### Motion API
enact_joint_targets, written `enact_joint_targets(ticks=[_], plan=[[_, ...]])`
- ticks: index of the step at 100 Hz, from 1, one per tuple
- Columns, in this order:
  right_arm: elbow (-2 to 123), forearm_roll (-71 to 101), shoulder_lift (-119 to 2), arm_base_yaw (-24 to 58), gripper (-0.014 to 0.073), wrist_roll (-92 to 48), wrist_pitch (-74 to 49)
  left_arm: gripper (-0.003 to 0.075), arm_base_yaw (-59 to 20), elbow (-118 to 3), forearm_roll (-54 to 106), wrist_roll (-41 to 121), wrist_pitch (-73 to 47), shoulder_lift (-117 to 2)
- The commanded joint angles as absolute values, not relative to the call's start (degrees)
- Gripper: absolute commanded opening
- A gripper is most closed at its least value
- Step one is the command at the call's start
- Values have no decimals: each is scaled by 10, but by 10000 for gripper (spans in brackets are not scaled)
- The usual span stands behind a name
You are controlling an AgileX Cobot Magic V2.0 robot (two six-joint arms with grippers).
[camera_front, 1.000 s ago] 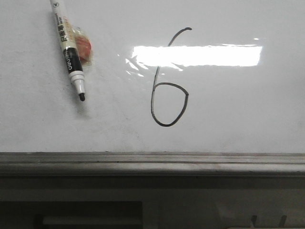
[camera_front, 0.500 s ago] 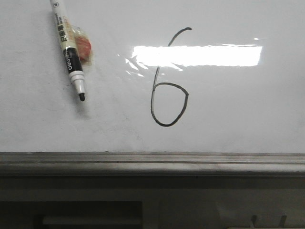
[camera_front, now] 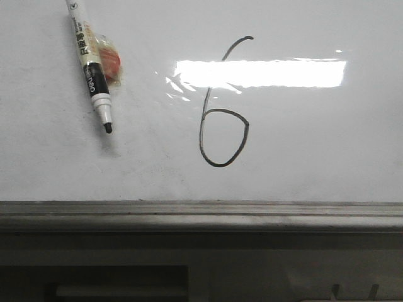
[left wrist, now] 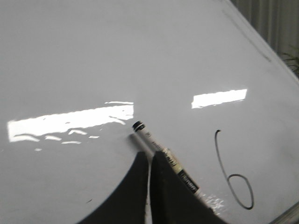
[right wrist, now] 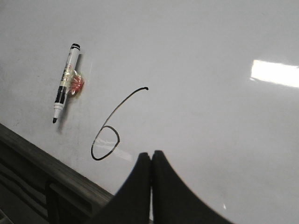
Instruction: Write number 6 on whiteboard
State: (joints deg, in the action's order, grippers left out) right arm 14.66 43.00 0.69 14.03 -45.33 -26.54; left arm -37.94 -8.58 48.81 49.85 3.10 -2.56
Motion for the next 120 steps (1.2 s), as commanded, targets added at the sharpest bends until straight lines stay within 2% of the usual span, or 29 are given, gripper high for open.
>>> enact_joint_targets(ticks=[1, 21, 42, 63, 77, 120], plan=[[159, 445, 15, 138, -65, -458, -227, -20, -333, -88, 342, 327, 59, -49], [159, 445, 15, 138, -65, -458, -227, -20, -197, -63, 106, 120, 57, -50], [159, 445, 15, 138, -65, -458, -227, -20, -119, -30, 25, 49, 39, -20], [159, 445, 15, 138, -65, -458, -227, -20, -65, -1, 29, 38, 39, -11], [159, 445, 15, 138, -65, -458, -227, -20, -53, 24, 29, 34, 21, 22], [159, 445, 15, 138, -65, -458, -226, -20, -56, 24, 23, 34, 0, 21]])
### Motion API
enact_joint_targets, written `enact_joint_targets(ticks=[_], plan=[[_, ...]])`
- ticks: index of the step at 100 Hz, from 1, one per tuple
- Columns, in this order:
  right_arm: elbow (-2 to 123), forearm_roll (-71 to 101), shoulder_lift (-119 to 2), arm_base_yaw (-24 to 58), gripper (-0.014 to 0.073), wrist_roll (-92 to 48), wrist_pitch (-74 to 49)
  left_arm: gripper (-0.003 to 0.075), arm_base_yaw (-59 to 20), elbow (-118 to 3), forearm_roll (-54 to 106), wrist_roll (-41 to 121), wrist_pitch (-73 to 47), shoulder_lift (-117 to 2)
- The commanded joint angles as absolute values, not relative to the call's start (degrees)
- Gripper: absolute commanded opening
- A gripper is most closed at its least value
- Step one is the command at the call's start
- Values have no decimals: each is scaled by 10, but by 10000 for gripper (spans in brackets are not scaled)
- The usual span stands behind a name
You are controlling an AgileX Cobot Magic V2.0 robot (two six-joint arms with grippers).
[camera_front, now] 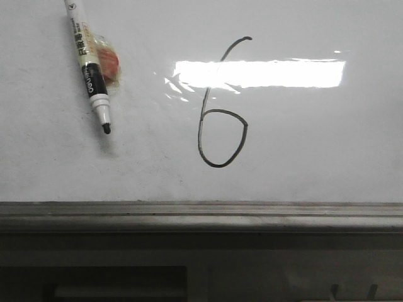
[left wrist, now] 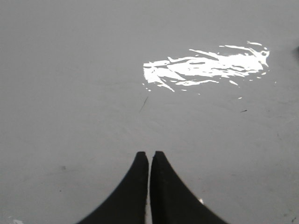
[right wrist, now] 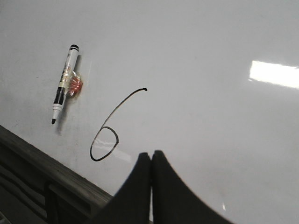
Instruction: Write number 6 on whiteboard
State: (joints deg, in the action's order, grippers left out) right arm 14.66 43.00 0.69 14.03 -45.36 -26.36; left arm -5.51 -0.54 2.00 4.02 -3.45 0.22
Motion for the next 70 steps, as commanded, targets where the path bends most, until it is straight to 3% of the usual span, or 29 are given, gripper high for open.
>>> enact_joint_targets(ticks=[1, 70], plan=[[159, 445, 15, 138, -65, -458, -226, -20, -56, 24, 26, 34, 0, 21], [159, 445, 15, 138, -65, -458, -226, -20, -56, 23, 40, 34, -5, 21]])
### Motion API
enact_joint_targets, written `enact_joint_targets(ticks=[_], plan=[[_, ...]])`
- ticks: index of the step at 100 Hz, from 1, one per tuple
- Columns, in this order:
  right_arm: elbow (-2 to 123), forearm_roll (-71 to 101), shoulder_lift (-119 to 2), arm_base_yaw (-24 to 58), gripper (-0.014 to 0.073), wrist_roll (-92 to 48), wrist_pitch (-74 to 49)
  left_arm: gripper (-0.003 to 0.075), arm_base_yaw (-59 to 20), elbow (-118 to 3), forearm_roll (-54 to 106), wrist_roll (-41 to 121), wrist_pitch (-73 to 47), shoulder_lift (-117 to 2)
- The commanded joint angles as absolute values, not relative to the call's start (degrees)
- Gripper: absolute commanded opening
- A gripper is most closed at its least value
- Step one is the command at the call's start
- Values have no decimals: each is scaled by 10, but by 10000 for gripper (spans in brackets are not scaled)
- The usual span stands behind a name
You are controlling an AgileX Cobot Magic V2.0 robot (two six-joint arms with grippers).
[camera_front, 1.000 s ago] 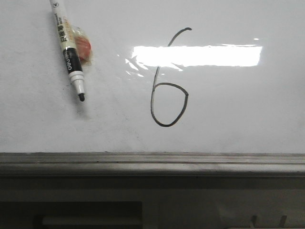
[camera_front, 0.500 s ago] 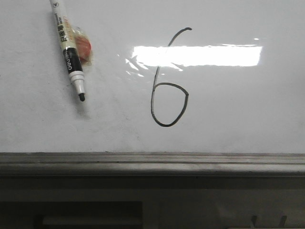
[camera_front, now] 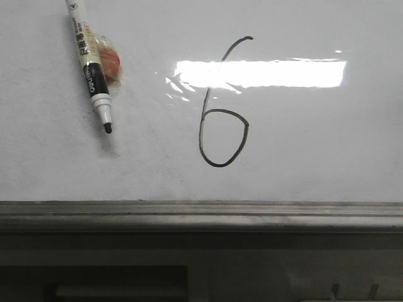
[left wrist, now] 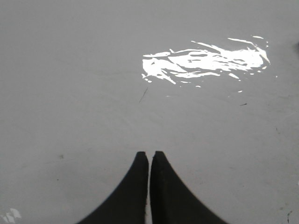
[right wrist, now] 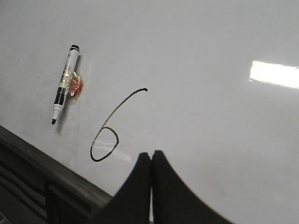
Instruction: Write number 6 on whiteboard
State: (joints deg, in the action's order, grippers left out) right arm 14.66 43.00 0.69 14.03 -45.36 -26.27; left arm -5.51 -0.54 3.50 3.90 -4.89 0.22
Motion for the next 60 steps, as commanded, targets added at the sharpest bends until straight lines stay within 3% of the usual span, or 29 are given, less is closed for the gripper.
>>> enact_joint_targets(ticks=[1, 30, 43, 60], plan=[[159, 445, 15, 138, -65, -458, -226, -20, -56, 23, 40, 34, -5, 21], [159, 445, 15, 138, -65, -458, -226, -20, -56, 23, 40, 34, -5, 21], [153, 412, 15, 138, -65, -456, -161, -20, -56, 23, 40, 34, -5, 21], [121, 151, 11, 120, -65, -281, -60, -20, -56, 23, 40, 34, -5, 21]])
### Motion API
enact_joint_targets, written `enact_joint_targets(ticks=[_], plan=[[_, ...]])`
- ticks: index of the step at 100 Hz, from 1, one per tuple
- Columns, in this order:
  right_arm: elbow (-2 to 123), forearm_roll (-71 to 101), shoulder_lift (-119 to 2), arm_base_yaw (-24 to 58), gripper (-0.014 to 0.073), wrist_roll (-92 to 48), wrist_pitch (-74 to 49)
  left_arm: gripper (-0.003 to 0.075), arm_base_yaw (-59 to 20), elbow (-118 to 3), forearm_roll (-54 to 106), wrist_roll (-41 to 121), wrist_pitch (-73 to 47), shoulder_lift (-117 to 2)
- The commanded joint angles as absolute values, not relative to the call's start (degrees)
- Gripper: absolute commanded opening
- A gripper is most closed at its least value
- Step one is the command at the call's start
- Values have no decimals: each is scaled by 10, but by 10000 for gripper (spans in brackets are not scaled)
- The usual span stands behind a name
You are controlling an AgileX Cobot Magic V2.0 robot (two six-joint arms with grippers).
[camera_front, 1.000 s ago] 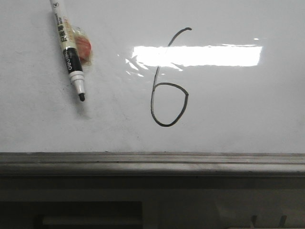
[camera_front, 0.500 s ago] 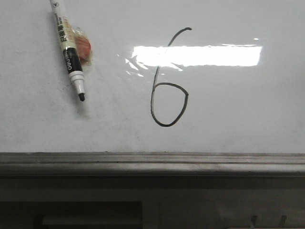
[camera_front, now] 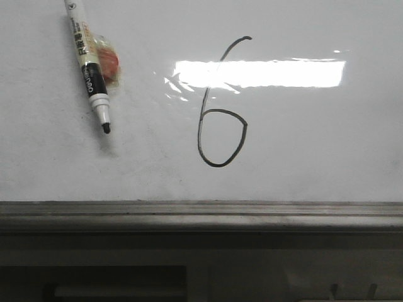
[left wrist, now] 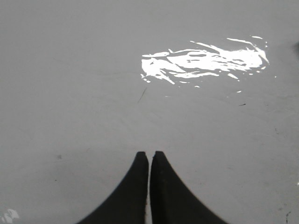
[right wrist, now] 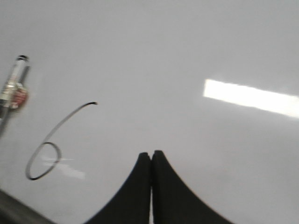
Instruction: Write number 6 on whiteboard
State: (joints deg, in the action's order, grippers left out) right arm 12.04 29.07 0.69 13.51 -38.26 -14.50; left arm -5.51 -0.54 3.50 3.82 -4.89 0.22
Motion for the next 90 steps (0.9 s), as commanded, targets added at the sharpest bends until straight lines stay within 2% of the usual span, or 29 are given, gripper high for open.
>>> enact_joint_targets(ticks=[1, 12, 37, 49, 90], plan=[[118, 139, 11, 118, -65, -262, -57, -20, -56, 23, 40, 34, -5, 21], [92, 41, 11, 80, -65, -183, -51, -20, -56, 23, 40, 34, -5, 21], [17, 16, 15, -15, -65, -175, -33, -20, -56, 23, 40, 34, -5, 21], [-20, 5, 16, -17, -65, -173, 9, -20, -56, 23, 40, 34, -5, 21], [-19, -17, 16, -17, -65, -171, -4, -20, -56, 23, 40, 34, -5, 21]])
